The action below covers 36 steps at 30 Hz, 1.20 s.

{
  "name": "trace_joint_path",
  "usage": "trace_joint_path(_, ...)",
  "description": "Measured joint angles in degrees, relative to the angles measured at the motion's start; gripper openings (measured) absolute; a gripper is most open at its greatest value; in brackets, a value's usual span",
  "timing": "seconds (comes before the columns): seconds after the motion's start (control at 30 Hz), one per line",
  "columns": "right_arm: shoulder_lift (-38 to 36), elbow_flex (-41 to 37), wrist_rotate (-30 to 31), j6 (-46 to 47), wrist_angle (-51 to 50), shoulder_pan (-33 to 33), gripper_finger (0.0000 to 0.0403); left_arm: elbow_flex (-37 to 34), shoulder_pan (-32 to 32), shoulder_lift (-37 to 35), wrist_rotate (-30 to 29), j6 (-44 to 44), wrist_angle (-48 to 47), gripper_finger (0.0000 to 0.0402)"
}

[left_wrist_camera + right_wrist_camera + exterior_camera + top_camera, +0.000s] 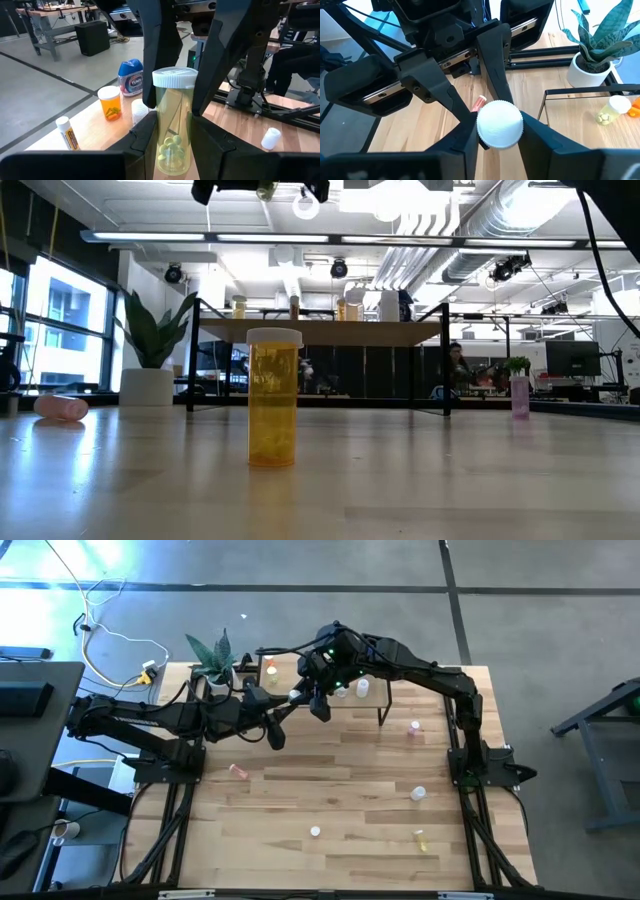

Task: Pick and place medicine bottles onto shelf by color
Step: Put the top yellow pill bottle on the shelf

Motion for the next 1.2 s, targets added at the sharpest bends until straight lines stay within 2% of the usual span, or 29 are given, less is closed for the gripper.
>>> trace_joint_path(0.37,0.0,0.0,0.0,0.0,-0.1,0.0,0.0100,0.0,0.0,0.0,0.0,0.0,0.0,0.0094)
trace_joint_path(0.47,0.0,0.0,0.0,0.0,-0.2,0.0,0.0100,0.0,0.0,0.0,0.0,0.0,0.0,0.0112)
trace_joint_path(0.67,0.0,0.0,0.0,0.0,-0.3,-0.3,0.0099,0.0,0.0,0.0,-0.2,-0.1,0.0,0.0176)
trace_joint_path(0.87,0.0,0.0,0.0,0.0,-0.3,-2.2,0.0099,0.0,0.0,0.0,-5.2,-2.0,-0.1,0.0228)
trace_joint_path(1.0,0.0,0.0,0.0,-0.2,-0.3,-4.6,0.0099,0.0,0.1,0.0,-8.3,-2.0,-0.1,0.0243)
trace_joint_path(1.2,0.0,0.0,0.0,-1.4,-0.3,-9.5,0.0099,0.0,2.1,0.0,-8.8,-2.0,-0.1,0.0245)
